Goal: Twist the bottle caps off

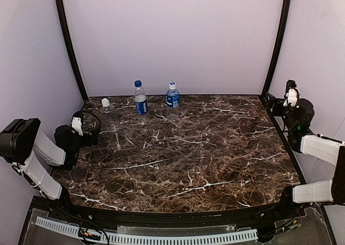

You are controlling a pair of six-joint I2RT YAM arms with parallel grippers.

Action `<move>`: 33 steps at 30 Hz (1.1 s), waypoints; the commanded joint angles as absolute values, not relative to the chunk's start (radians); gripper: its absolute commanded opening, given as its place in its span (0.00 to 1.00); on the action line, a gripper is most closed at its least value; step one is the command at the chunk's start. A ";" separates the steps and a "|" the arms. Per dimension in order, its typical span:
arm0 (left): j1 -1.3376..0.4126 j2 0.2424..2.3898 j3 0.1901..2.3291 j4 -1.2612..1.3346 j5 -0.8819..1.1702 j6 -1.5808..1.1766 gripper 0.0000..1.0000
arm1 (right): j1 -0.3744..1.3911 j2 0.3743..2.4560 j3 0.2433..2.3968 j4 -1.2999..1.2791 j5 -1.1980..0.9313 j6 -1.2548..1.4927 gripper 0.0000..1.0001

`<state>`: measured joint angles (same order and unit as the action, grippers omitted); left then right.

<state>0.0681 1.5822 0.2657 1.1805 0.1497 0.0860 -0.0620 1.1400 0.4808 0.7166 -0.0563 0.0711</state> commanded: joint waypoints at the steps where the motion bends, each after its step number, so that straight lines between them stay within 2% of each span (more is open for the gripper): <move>1: 0.100 1.465 0.294 1.043 0.151 0.039 1.00 | -0.065 1.081 0.597 0.441 -0.272 0.158 0.99; 5: 0.146 1.326 0.455 0.696 0.157 0.075 1.00 | -0.062 1.065 0.670 0.354 -0.328 0.250 0.99; 9: 0.238 1.228 0.463 0.667 0.250 0.101 1.00 | -0.059 1.052 0.697 0.348 -0.373 0.319 0.99; 12: 0.333 1.179 0.547 0.560 0.466 0.127 1.00 | -0.047 1.055 0.737 0.309 -0.417 0.330 0.99; 16: 0.336 1.225 0.805 0.152 0.830 0.267 0.95 | -0.007 1.070 0.809 0.213 -0.424 0.319 0.99; 17: 0.325 1.236 0.844 0.053 0.861 0.268 0.94 | 0.024 1.074 0.821 0.200 -0.425 0.316 0.98; 20: 0.190 1.274 0.994 -0.144 0.782 0.327 0.94 | 0.088 1.077 0.833 0.194 -0.421 0.312 0.99; 23: 0.130 1.321 1.063 -0.176 0.758 0.303 0.98 | 0.137 1.080 0.831 0.202 -0.391 0.321 0.99; 28: 0.049 1.460 1.180 -0.202 0.605 0.305 0.99 | 0.196 1.100 0.837 0.196 -0.359 0.311 0.99; 30: 0.000 1.516 1.225 -0.225 0.551 0.345 0.98 | 0.214 1.113 0.840 0.189 -0.333 0.293 0.99; 33: -0.043 1.586 1.287 -0.241 0.499 0.356 0.90 | 0.222 1.135 0.852 0.160 -0.319 0.283 0.99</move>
